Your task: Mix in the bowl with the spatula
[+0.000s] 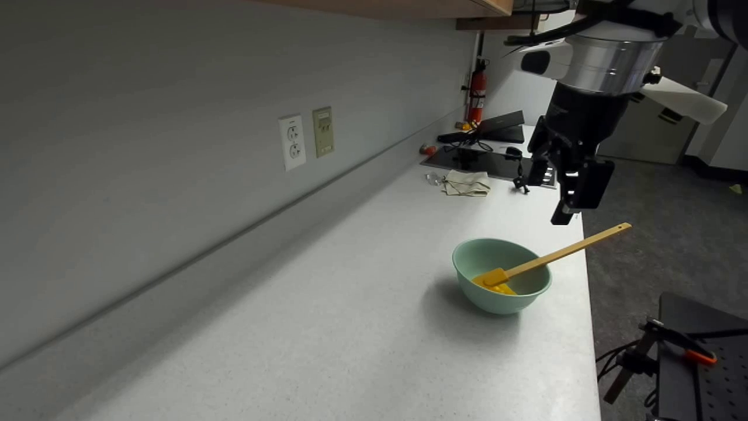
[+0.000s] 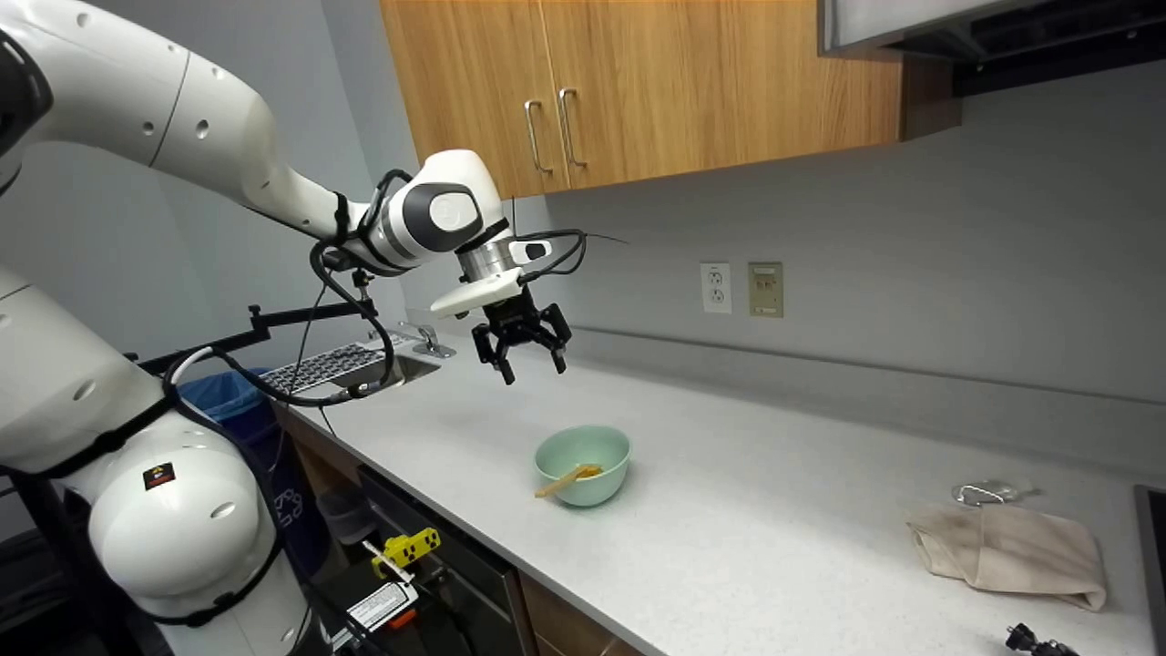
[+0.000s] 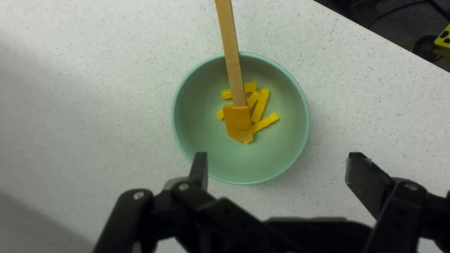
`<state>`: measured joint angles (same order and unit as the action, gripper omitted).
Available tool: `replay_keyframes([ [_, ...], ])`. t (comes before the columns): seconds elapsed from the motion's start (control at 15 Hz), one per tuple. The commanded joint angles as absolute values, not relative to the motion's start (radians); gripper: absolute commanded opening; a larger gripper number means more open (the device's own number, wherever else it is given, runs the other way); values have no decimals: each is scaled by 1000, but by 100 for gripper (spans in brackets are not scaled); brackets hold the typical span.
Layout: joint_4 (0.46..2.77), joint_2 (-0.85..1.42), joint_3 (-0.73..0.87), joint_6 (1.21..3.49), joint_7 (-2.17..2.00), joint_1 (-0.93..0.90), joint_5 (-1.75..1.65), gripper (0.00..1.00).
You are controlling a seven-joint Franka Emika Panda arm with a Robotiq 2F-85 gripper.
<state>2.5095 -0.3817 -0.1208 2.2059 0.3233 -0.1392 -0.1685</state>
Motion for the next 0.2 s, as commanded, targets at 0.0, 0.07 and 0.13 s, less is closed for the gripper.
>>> replay_keyframes([
  [0.0, 2508, -381, -109, 2203, 319, -151, -174, 100],
  [0.07, 2508, -381, -109, 2203, 319, -151, -174, 100],
  [0.13, 2508, -381, -109, 2203, 319, -151, -174, 100],
])
